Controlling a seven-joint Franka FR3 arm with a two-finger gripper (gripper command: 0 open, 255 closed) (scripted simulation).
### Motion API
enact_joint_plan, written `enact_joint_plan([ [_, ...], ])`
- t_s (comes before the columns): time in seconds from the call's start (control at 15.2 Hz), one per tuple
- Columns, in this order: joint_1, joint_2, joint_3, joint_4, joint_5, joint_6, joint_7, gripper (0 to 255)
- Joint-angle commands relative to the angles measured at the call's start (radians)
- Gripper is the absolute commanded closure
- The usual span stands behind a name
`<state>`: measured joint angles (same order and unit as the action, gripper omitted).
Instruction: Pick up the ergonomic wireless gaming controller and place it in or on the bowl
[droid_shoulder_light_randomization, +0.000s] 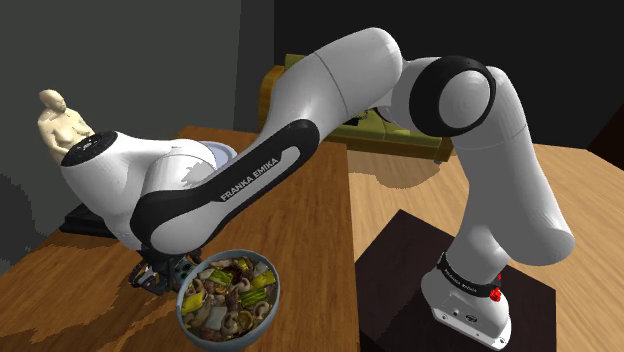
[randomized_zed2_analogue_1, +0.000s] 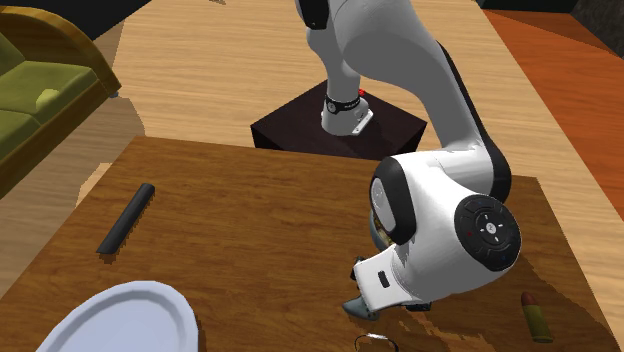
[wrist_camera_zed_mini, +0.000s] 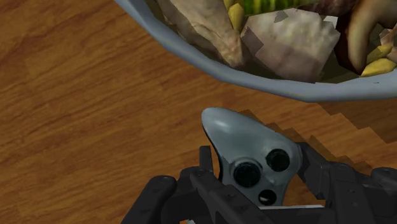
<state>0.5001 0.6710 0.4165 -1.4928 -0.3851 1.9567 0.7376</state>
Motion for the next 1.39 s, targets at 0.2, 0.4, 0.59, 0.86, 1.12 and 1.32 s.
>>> enact_joint_plan([
  [0.2,0.000,0.000,0.000,0.000,0.000,0.000,0.000,255],
  [0.4,0.000,0.000,0.000,0.000,0.000,0.000,0.000,255],
  [0.59,-0.001,-0.006,0.002,0.003,0.003,-0.009,-0.002,255],
  [0.86,-0.003,-0.030,0.009,0.019,0.014,-0.048,-0.012,255],
  [1.12,-0.005,-0.052,0.015,0.040,0.025,-0.088,-0.021,255],
  [1.32,-0.005,-0.066,0.020,0.058,0.032,-0.119,-0.028,255],
])
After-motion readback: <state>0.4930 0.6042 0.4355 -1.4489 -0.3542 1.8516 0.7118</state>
